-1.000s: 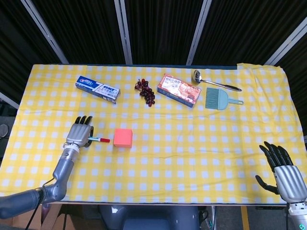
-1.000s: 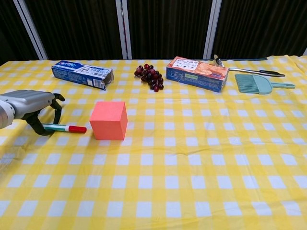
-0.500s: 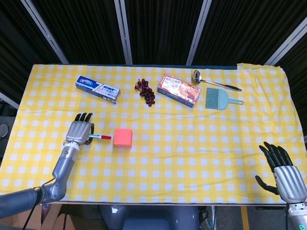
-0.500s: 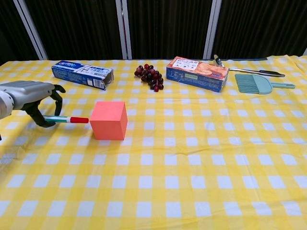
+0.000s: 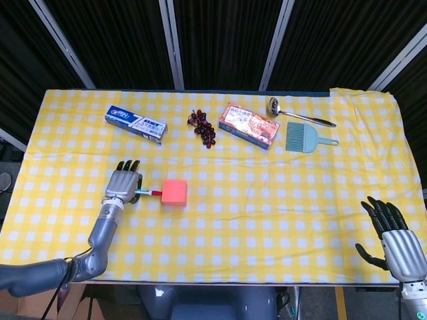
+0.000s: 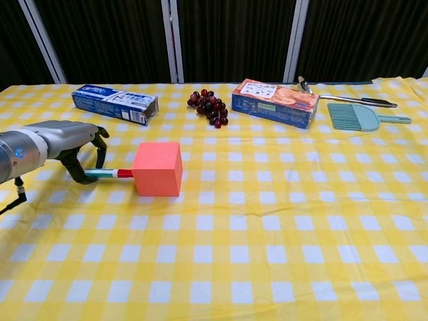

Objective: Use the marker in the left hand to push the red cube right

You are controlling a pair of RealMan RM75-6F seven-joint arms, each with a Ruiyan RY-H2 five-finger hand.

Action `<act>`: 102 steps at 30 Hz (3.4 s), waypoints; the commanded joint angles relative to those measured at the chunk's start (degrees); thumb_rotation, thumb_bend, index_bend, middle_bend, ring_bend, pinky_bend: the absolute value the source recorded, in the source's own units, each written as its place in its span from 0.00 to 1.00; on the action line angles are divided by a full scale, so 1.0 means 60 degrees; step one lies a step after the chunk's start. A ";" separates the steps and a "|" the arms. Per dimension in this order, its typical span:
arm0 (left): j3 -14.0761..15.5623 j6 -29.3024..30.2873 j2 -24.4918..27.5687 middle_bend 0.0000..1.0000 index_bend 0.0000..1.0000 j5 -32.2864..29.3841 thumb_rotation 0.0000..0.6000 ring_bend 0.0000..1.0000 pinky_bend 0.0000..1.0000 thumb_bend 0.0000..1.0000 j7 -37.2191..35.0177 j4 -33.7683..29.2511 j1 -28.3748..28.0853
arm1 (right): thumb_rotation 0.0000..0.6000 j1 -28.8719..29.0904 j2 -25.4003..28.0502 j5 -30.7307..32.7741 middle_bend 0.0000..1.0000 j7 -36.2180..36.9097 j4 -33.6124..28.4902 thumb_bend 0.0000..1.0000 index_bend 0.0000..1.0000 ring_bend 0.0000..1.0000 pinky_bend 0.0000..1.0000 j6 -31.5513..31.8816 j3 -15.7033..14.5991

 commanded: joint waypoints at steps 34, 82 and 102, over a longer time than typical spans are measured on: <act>-0.0509 0.0663 -0.1589 0.04 0.57 -0.0942 1.00 0.00 0.00 0.42 0.1105 -0.0191 -0.1660 | 1.00 0.0026 0.0018 -0.0089 0.00 0.0152 0.0032 0.34 0.00 0.00 0.05 0.0017 -0.0026; -0.1521 0.1076 -0.3720 0.05 0.58 -0.1775 1.00 0.00 0.00 0.42 0.2235 0.1228 -0.3413 | 1.00 0.0009 0.0096 -0.0098 0.00 0.0485 0.0018 0.34 0.00 0.00 0.05 0.0035 -0.0074; -0.2078 0.1029 -0.4543 0.06 0.60 -0.1705 1.00 0.00 0.00 0.42 0.2258 0.2204 -0.4009 | 1.00 -0.0001 0.0136 -0.0101 0.00 0.0619 0.0011 0.34 0.00 0.00 0.05 0.0045 -0.0083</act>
